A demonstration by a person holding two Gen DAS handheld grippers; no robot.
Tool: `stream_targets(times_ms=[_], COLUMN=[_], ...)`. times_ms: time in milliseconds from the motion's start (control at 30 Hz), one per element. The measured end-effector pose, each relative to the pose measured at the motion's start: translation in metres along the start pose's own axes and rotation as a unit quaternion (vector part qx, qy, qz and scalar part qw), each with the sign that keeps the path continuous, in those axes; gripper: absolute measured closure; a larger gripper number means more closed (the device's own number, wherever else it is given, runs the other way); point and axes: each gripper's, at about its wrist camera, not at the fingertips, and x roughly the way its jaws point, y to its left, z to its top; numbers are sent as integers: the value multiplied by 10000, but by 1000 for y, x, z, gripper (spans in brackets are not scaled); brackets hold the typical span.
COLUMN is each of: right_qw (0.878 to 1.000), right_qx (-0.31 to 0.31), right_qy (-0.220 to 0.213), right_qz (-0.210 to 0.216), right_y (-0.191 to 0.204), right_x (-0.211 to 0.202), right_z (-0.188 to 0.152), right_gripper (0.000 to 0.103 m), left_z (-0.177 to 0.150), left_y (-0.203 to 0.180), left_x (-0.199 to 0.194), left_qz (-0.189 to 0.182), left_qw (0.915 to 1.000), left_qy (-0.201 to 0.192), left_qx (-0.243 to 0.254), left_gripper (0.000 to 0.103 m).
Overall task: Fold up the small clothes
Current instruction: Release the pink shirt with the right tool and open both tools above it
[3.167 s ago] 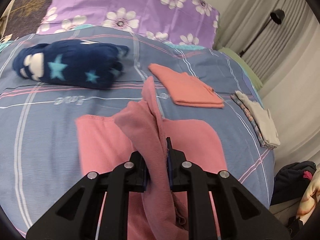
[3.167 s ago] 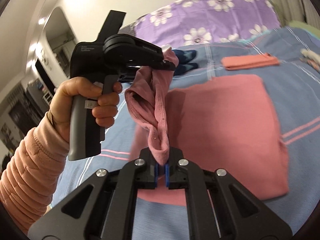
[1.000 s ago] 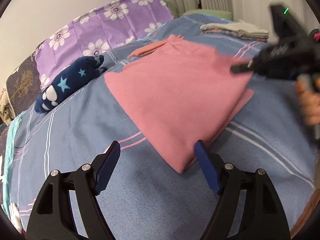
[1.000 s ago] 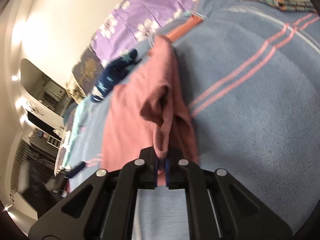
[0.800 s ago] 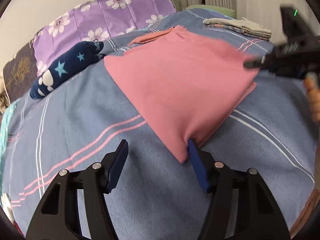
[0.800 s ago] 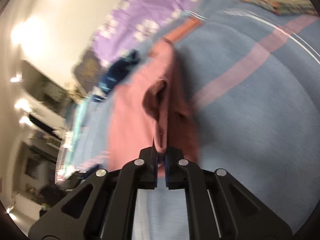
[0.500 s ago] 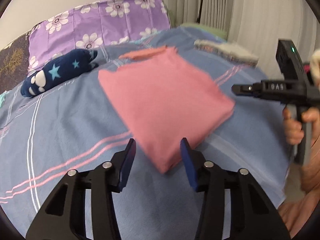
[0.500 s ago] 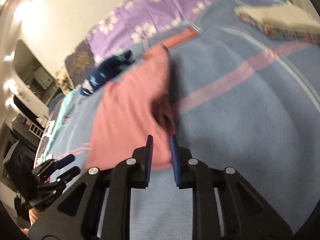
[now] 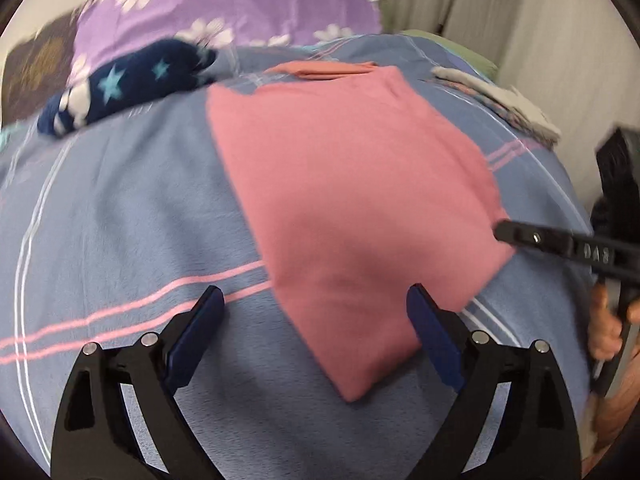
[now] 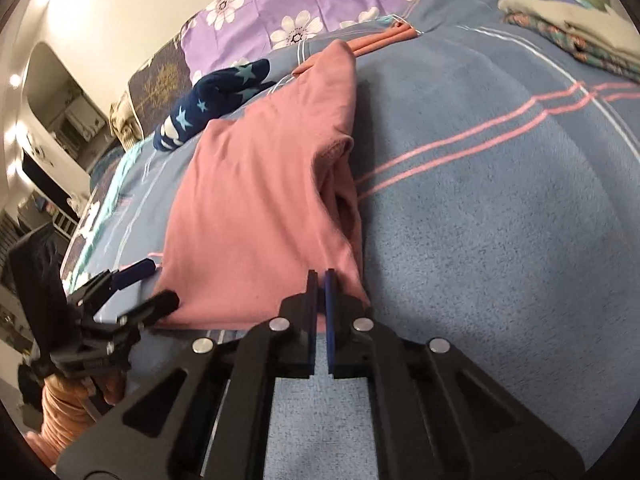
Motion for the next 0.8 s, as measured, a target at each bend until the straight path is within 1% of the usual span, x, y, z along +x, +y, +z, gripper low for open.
stream_targets(times_ms=[33,67,133,200,300,333,367,400,433,467,500,600,633,667,700,733,767,800], right_qw=[9999,9996,9981,9956,9933,9933,9941,9950,9961,9971,9974,9965,9960,9954,9949,9938,9904,9839], right_qx=[-103,-205,-430,-677,-904,-922,-876,-815,-740,-670,-660,-805,-848,-896,-977,-1058,-1121,-1130], right_qy=[-73,-188,-438,-625,-687,-661,-594,-526,-441,-356,-273,-81,16,124,220,222,172,72], right_qz=[-50,-79,-103,-193,-212,-218,-240,-233,-195,-102,21,222,276,304,142,-254,-795,-1385], right_y=[3,8,17,27,35,34,33,31,29,27,28,39,43,45,44,40,32,16], right_x=[-6,-12,-23,-31,-29,-25,-16,-9,-2,5,14,41,51,61,75,87,97,109], right_z=[1,5,18,39,73,86,102,113,123,134,144,160,164,166,168,168,167,167], right_gripper=[92,88,87,86,86,86,86,86,86,86,86,86,86,86,87,87,90,98], left_z=[1,4,14,29,50,56,65,73,79,86,91,109,112,116,115,113,107,100], left_y=[3,7,12,13,14,14,14,14,14,15,17,28,31,38,43,49,57,64], left_x=[-4,-10,-18,-19,-16,-16,-14,-12,-9,-4,0,20,27,39,47,57,68,72], left_qz=[-6,7,35,143,172,156,127,103,108,136,140,-24,-17,94,181,273,301,337], left_qw=[9999,9994,9984,9982,9974,9972,9969,9968,9968,9971,9975,9976,9977,9979,9978,9974,9968,9959], left_qy=[-75,-229,-467,-552,-664,-703,-750,-769,-773,-722,-647,-467,-426,-336,-257,-151,-94,-164], left_qx=[-122,-257,-309,-203,-205,-211,-201,-175,-159,-181,-247,-501,-524,-547,-580,-644,-733,-822], left_gripper=[10,10,10,10,12,17,28,45,57,74,80,80,80,80,80,77,63,41])
